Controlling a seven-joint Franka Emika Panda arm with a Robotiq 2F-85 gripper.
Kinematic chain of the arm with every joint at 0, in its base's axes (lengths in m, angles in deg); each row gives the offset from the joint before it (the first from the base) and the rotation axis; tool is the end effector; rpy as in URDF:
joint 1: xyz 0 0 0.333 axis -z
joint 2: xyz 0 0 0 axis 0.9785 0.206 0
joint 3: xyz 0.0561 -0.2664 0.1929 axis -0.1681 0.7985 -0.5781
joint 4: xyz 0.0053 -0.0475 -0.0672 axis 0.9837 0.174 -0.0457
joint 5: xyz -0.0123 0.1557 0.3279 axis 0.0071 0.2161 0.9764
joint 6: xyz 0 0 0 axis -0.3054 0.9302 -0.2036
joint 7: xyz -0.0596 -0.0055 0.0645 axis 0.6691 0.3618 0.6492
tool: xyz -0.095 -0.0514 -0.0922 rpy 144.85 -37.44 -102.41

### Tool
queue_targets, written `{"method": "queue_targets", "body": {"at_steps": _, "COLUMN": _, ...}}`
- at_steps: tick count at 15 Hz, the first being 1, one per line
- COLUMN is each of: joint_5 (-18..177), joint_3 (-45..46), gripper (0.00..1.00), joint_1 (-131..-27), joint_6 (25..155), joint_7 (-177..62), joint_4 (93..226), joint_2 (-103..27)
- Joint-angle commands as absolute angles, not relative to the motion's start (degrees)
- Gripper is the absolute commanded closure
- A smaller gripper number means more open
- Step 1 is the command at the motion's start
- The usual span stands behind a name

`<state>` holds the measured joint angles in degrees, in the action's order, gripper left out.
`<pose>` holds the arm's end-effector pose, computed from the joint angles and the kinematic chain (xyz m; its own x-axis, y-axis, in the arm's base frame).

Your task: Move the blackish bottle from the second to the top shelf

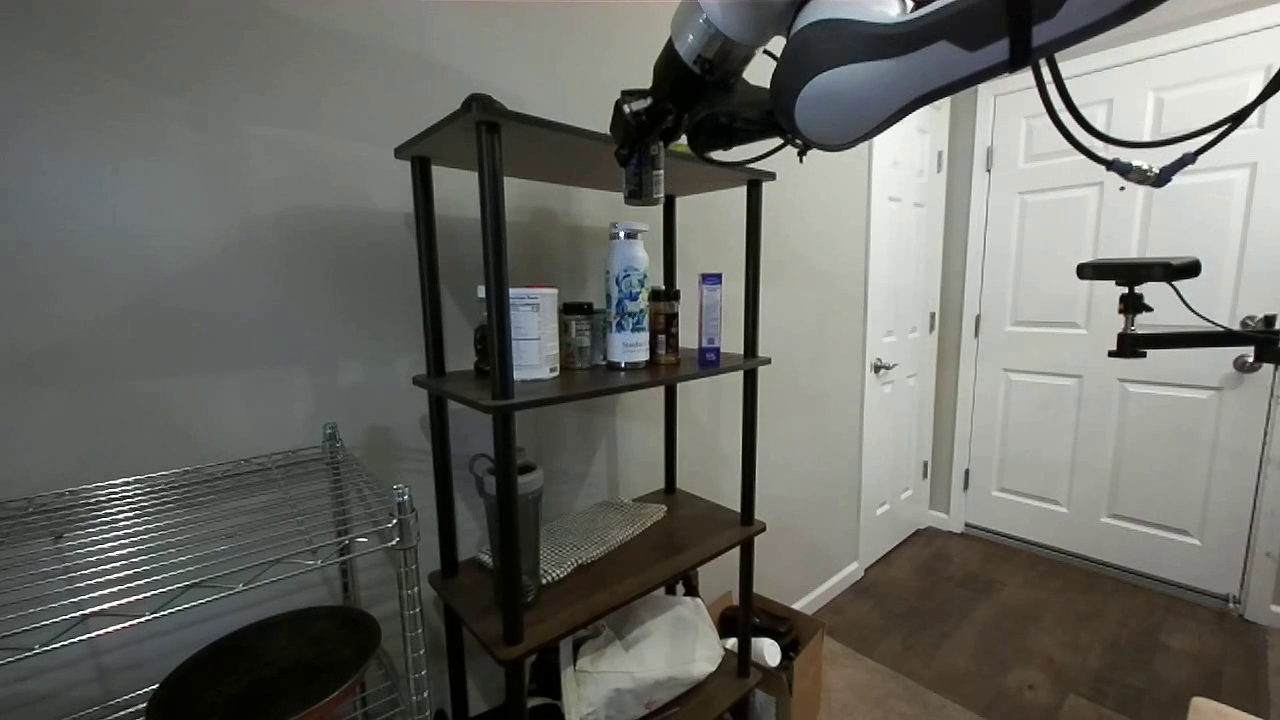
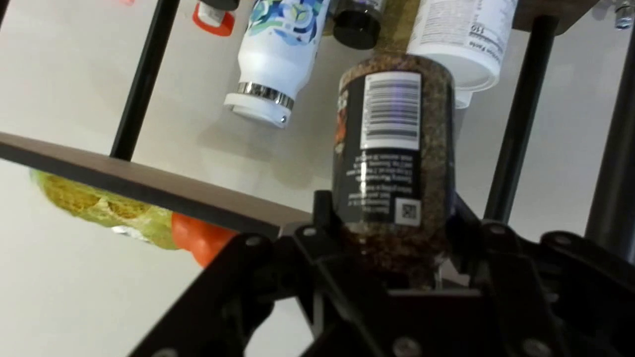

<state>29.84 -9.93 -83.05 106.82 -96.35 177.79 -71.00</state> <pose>0.4981 0.1201 0.7202 0.3945 0.1933 0.8983 -0.1315 -0.9557 0.2634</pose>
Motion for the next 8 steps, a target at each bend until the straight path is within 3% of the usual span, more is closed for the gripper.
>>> {"method": "queue_targets", "body": {"at_steps": 1, "joint_5": 21.6, "joint_3": -12.7, "gripper": 0.71, "joint_1": -80.6, "joint_6": 104.0, "joint_7": -102.3, "joint_4": 174.5, "joint_2": -70.7}}
{"method": "queue_targets", "body": {"at_steps": 8, "joint_5": 20.2, "joint_3": -16.2, "gripper": 0.71, "joint_1": -81.7, "joint_6": 97.7, "joint_7": -102.0, "joint_4": 167.9, "joint_2": -69.2}}
